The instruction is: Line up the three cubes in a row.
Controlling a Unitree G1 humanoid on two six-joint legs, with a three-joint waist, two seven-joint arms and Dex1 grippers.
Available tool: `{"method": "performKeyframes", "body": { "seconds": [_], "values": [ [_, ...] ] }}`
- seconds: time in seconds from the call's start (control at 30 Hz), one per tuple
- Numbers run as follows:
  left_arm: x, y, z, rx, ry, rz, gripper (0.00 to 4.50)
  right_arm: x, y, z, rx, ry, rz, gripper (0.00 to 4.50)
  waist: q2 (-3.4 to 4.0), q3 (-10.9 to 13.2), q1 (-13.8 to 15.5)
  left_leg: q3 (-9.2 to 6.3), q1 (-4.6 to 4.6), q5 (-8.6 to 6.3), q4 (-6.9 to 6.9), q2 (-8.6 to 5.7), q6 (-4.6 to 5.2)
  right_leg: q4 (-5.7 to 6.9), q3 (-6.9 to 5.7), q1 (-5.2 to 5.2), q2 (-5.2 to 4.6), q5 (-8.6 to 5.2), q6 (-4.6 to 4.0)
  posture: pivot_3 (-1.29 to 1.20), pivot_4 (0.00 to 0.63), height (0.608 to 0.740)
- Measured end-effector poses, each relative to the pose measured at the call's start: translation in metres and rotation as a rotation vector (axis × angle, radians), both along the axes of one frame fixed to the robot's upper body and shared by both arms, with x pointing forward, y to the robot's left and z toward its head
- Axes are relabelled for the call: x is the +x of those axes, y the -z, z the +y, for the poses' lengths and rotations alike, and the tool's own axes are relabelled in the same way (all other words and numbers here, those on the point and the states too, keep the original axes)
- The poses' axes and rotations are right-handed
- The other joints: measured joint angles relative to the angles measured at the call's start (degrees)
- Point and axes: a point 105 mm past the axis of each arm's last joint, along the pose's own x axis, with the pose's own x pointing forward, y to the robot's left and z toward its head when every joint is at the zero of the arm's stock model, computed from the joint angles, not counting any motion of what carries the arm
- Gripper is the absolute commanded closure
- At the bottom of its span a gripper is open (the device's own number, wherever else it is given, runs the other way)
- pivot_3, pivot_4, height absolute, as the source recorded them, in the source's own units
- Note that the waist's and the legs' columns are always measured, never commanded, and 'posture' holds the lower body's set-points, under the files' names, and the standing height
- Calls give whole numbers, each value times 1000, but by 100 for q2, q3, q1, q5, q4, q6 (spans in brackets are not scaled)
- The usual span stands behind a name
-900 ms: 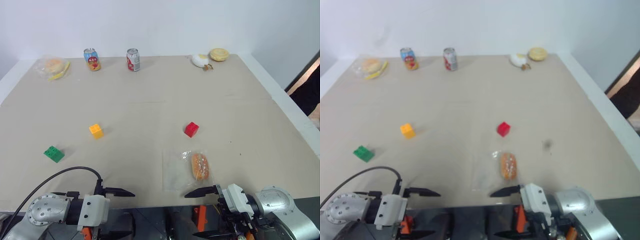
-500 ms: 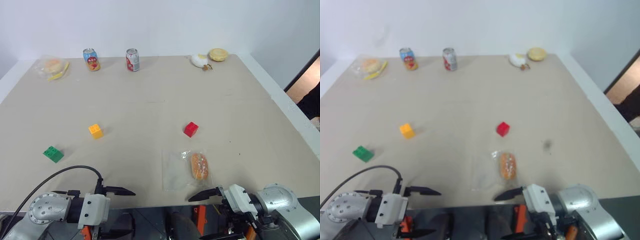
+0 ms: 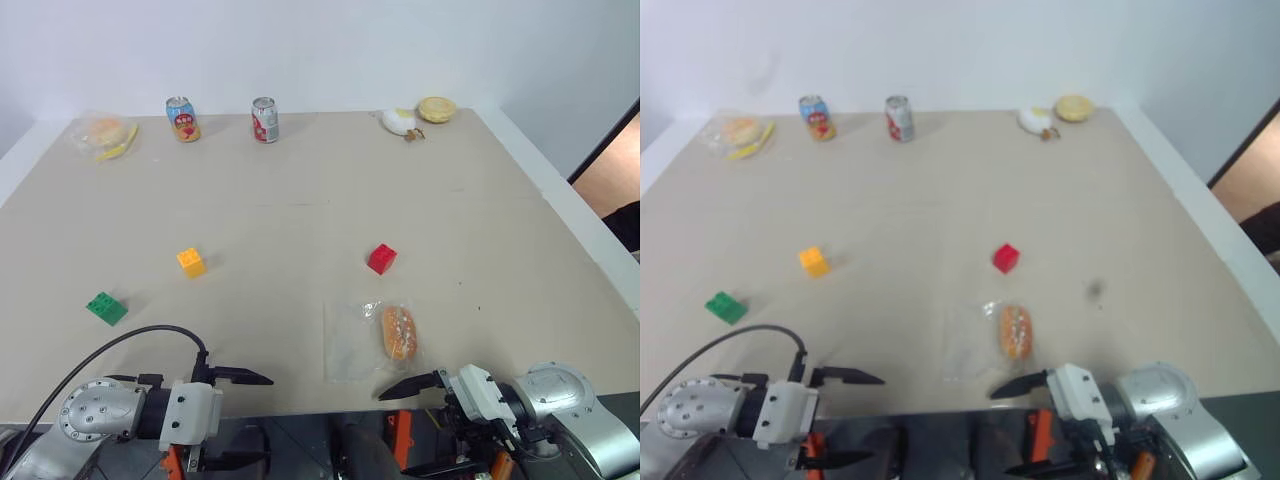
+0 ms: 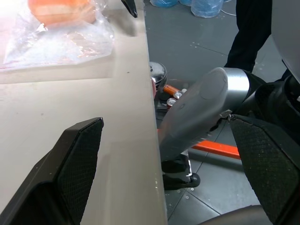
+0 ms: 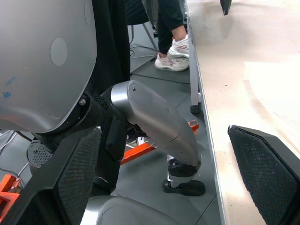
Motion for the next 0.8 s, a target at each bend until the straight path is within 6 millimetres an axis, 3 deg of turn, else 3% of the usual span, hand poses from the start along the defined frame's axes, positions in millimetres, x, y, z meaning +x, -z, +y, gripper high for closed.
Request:
{"method": "performKeyframes", "body": {
  "seconds": [0.2,0.33,0.5,0.8],
  "values": [
    [41,-36,-2,-169,-170,5,94,27,-53,12,103,143,-122,0,-9,2,0,-2,0,0,17,15,0,1,1,6,19,15,-2,0,150,740],
    [75,-73,-18,-359,-280,-55,94,68,-79,21,117,441,-171,0,-16,1,1,-2,-11,1,38,12,0,1,13,4,24,39,6,0,150,740],
    [87,-82,-32,-452,-345,-56,94,105,-63,2,-21,900,-47,0,-29,-7,2,1,-35,-3,37,5,-6,0,27,-16,25,52,30,0,150,740],
    [75,-76,-46,-408,-212,-7,94,89,-47,11,-123,1142,151,0,-26,-7,-8,-10,-40,-9,36,23,4,1,67,-20,80,45,15,0,150,740]
  ]
}}
